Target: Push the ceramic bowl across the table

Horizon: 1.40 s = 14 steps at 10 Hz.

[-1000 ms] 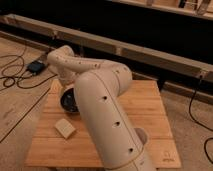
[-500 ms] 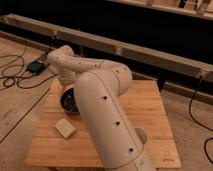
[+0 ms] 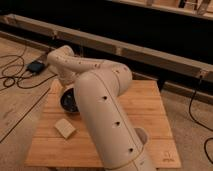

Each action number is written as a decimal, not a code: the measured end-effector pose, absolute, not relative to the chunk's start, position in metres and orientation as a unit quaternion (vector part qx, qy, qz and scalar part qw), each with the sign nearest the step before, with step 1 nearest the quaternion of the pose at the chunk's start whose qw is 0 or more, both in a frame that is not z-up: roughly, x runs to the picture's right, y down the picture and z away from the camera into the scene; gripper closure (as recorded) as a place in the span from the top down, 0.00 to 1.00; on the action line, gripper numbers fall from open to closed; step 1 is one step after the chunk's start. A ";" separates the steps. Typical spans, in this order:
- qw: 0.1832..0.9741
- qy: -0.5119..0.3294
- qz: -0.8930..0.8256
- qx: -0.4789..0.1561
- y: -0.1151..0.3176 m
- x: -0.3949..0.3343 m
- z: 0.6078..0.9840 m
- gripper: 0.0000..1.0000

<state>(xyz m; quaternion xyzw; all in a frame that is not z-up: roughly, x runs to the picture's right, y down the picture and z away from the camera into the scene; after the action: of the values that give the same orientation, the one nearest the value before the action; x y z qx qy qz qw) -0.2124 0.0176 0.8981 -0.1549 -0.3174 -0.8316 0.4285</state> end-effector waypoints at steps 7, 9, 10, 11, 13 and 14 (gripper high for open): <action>0.411 -0.311 -0.841 -0.165 0.061 -0.227 0.904 0.80; 0.419 -0.313 -0.835 -0.172 0.075 -0.220 0.905 0.80; 0.424 -0.314 -0.832 -0.174 0.077 -0.216 0.905 0.80; 0.430 -0.317 -0.827 -0.175 0.082 -0.212 0.904 0.80; 0.438 -0.324 -0.820 -0.174 0.088 -0.210 0.901 0.80; 0.440 -0.328 -0.818 -0.173 0.090 -0.211 0.899 0.80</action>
<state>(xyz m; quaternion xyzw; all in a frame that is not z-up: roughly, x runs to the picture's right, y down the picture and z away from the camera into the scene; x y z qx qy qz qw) -0.2110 0.0903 0.8991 -0.1728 -0.3275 -0.8182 0.4398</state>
